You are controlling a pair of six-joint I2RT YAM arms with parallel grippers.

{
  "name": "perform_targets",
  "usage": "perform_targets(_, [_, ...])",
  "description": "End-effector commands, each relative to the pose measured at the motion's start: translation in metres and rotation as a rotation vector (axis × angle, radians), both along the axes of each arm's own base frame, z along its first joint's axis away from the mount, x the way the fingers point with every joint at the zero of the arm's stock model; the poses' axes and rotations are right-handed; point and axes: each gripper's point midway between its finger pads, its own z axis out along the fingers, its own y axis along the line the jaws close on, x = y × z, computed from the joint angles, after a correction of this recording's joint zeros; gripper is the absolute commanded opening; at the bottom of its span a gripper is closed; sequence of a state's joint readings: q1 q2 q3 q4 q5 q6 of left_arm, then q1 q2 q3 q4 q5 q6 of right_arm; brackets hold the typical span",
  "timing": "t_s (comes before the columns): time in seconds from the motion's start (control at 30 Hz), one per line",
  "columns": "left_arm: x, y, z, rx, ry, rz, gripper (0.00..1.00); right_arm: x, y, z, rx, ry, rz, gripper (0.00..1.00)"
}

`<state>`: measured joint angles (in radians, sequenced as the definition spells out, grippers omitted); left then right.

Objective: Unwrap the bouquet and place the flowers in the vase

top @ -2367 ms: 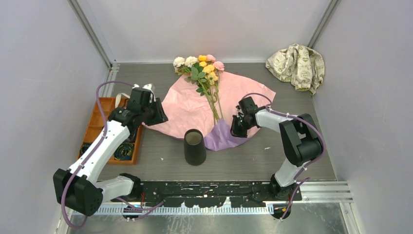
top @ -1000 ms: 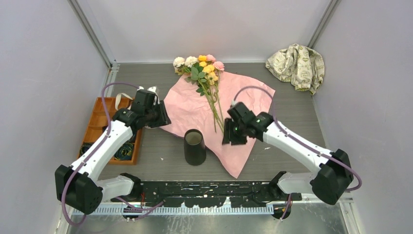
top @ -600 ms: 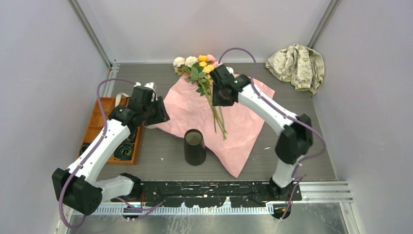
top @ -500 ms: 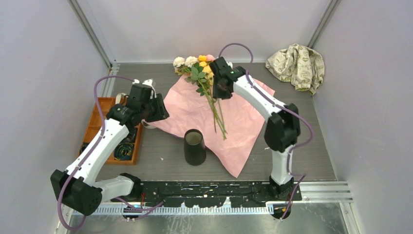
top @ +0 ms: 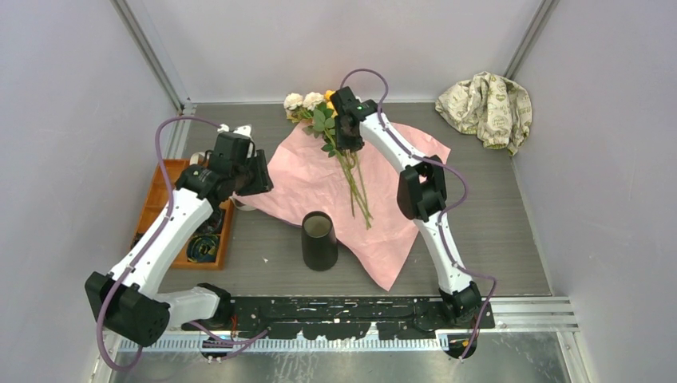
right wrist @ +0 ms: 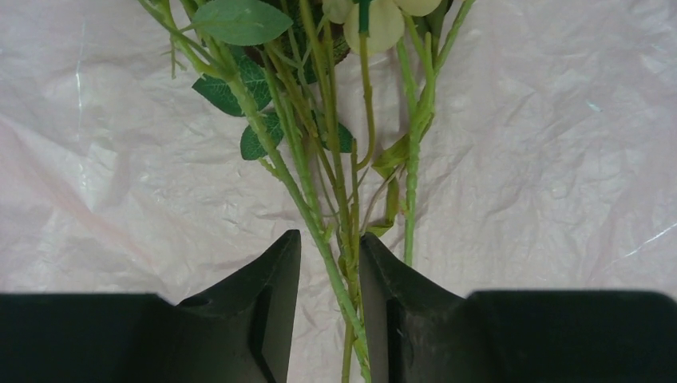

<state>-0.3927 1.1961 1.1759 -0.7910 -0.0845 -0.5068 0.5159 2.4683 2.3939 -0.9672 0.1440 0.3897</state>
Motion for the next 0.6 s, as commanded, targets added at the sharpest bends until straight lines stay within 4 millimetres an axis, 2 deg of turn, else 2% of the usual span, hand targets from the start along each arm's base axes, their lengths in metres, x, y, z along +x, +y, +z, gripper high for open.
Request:
perform_targets(0.0, [0.008,0.002,0.006,0.029,-0.030,-0.002,0.42,0.005,0.014,0.025,0.056,-0.055,0.048,0.39])
perform_targets(0.2, [0.010,-0.001,-0.005,0.031,0.001,-0.008,0.41,0.009,0.019,0.005,0.064,-0.045,0.062,0.39])
perform_targets(0.57, [0.008,0.004,-0.009,0.051,0.003,0.001,0.40,0.014,0.024,-0.043,0.047,0.005,0.066,0.37])
